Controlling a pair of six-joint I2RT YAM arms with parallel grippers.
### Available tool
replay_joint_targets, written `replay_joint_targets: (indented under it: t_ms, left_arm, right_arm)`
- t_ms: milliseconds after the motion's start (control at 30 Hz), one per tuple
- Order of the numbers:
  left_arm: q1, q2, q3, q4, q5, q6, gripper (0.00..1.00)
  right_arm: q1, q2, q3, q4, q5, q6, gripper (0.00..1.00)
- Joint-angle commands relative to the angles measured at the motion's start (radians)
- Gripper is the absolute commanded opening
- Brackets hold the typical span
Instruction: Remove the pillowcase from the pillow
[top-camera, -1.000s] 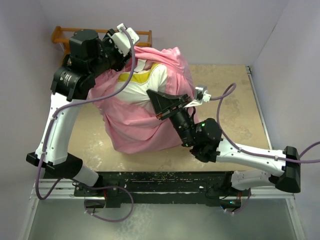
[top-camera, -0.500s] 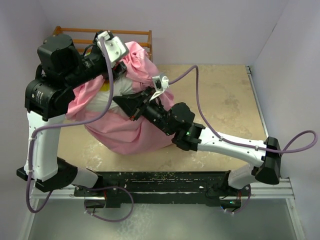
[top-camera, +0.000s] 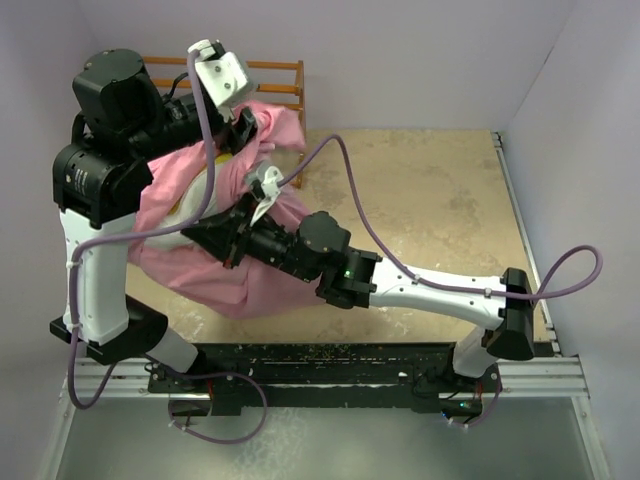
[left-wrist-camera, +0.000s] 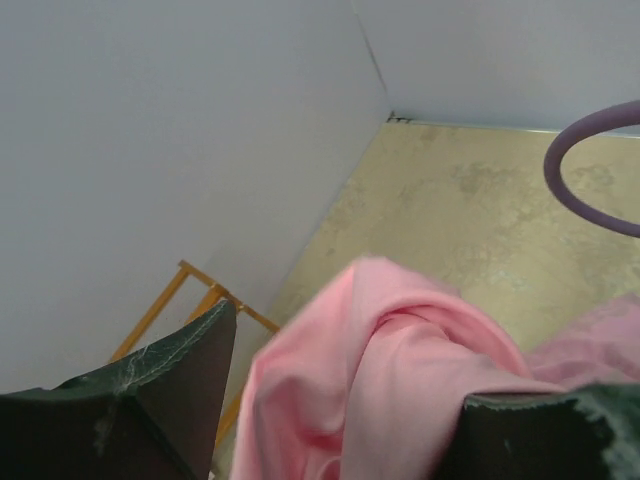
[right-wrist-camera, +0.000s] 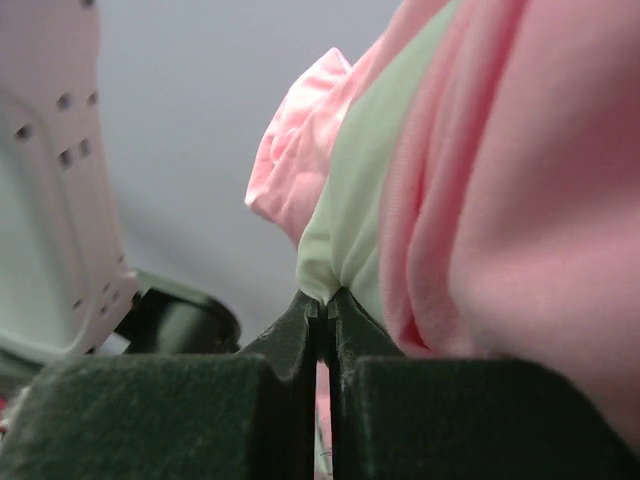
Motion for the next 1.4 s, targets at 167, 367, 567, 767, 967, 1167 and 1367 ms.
replay_joint_targets:
  t_ms: [167,367,567,767,967,1167,1367]
  left_arm:
    - [-0.010,0.028,-0.096,0.032,-0.032,-0.068,0.47]
    - [-0.011,0.128,-0.089,-0.027,-0.115,-0.147,0.38]
    - [-0.011,0.150,-0.129,-0.017,0.068,-0.266,0.43]
    - [0.038,0.135,-0.205,0.009,-0.126,-0.205,0.53]
    - [0.094,0.140,-0.147,0.026,-0.309,-0.216,0.91]
    - [0.098,0.062,-0.128,0.015,0.107,-0.259,0.95]
    - [0.098,0.053,-0.009,0.010,0.291,-0.322,1.00]
  right_arm:
    - [0.057,-0.119,-0.086,0.103,-0.252,-0.079,0.00]
    - [0.063,-0.174,-0.107,0.102,-0.407,-0.086,0.00]
    - [0.063,-0.214,-0.123,0.121,-0.506,-0.046,0.00]
    - [0.050,-0.460,-0.274,0.116,-0.351,-0.131,0.00]
    - [-0.052,-0.659,-0.439,0.145,-0.265,-0.095,0.00]
    - [-0.115,-0.605,-0.422,0.148,-0.383,-0.030,0.00]
    - [-0.202,-0.388,-0.253,0.135,-0.631,0.093,0.00]
